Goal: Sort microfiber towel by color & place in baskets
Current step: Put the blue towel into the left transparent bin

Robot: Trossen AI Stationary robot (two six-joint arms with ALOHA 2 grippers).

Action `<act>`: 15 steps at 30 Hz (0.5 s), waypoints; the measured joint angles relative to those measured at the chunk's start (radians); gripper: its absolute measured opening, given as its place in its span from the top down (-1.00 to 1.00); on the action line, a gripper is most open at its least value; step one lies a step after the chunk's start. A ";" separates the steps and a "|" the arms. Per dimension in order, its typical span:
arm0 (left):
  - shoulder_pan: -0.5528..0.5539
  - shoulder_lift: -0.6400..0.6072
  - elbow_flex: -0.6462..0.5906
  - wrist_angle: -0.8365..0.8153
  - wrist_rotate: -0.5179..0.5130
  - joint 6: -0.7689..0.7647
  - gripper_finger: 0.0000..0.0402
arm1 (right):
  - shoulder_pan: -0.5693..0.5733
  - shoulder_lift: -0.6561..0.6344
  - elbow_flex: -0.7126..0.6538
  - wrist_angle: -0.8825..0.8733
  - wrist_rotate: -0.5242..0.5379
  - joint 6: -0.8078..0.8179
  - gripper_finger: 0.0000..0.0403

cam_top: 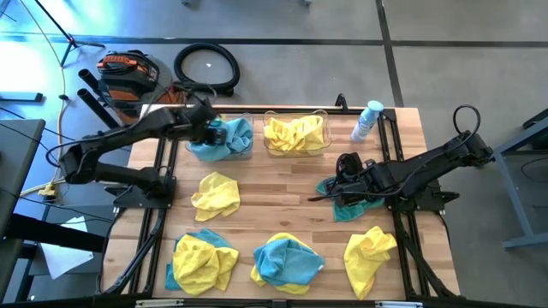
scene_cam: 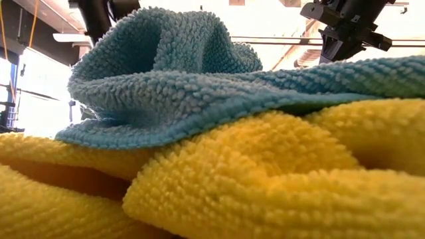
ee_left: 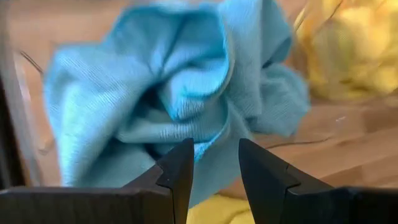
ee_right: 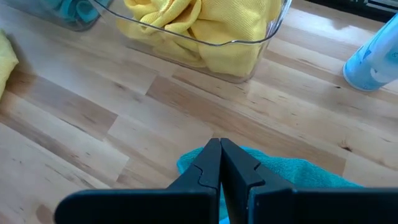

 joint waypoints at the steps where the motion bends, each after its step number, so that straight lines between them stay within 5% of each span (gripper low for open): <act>1: -0.003 0.016 -0.017 0.011 0.002 -0.003 0.42 | 0.000 0.000 0.000 0.000 0.000 0.000 1.00; 15: 0.057 0.251 -0.150 0.241 0.019 0.013 0.42 | 0.001 0.000 0.000 0.026 -0.034 -0.007 1.00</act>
